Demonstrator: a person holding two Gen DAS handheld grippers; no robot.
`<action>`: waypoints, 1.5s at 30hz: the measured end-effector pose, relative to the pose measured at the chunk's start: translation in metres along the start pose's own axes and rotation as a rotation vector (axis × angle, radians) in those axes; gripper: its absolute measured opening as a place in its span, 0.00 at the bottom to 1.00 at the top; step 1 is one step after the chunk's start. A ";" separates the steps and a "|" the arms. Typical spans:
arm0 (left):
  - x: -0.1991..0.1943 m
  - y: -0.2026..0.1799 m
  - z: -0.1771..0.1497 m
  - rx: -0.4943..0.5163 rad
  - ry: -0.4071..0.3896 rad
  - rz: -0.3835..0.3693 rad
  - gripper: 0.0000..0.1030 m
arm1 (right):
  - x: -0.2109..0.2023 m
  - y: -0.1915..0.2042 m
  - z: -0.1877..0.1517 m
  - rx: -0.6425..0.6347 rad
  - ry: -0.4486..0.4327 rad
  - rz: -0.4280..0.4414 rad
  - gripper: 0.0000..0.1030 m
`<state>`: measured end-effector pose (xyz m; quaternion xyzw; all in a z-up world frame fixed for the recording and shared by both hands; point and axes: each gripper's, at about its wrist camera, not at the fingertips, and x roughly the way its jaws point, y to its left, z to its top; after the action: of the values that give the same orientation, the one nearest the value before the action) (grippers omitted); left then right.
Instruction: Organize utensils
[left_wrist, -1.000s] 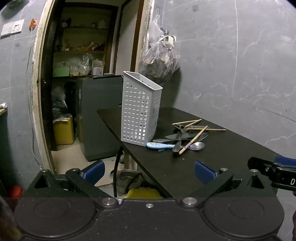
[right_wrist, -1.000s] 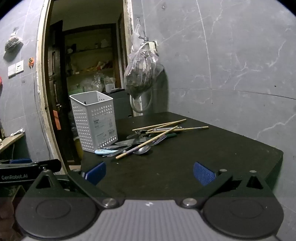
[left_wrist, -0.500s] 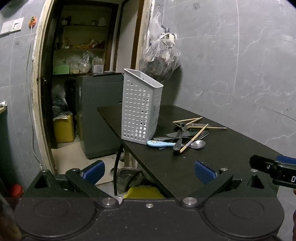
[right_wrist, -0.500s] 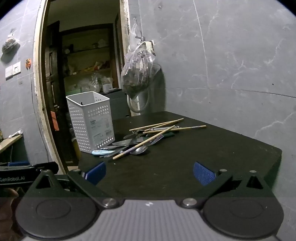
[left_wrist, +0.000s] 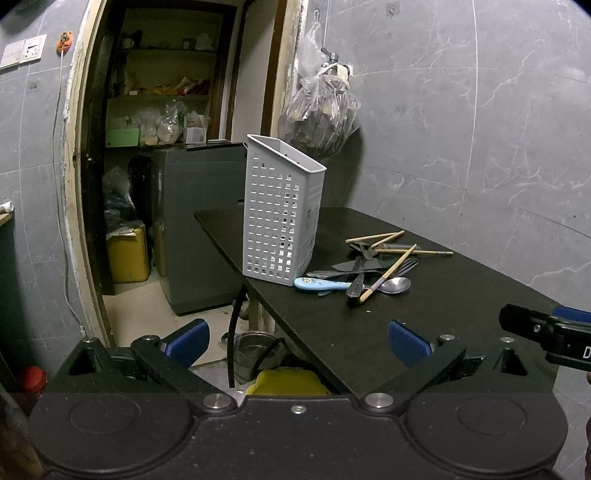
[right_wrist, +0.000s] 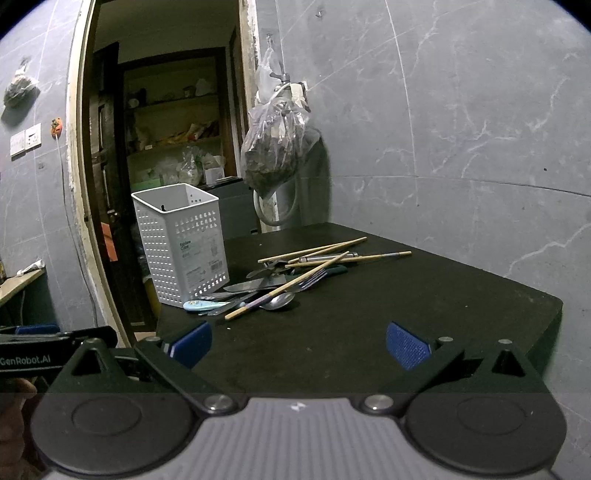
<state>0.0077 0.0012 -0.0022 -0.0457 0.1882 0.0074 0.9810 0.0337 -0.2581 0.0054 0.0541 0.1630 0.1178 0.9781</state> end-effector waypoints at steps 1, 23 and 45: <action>0.000 0.000 0.000 0.000 0.000 0.000 0.99 | 0.000 0.000 0.000 0.000 0.000 0.000 1.00; 0.001 0.001 -0.002 0.001 0.005 -0.001 0.99 | -0.001 0.002 -0.001 -0.004 0.005 -0.002 1.00; 0.002 -0.001 -0.005 0.002 0.011 -0.001 0.99 | 0.001 0.002 -0.004 0.001 0.017 -0.003 1.00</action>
<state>0.0077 -0.0001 -0.0073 -0.0451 0.1935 0.0066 0.9800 0.0325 -0.2557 0.0019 0.0531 0.1716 0.1170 0.9768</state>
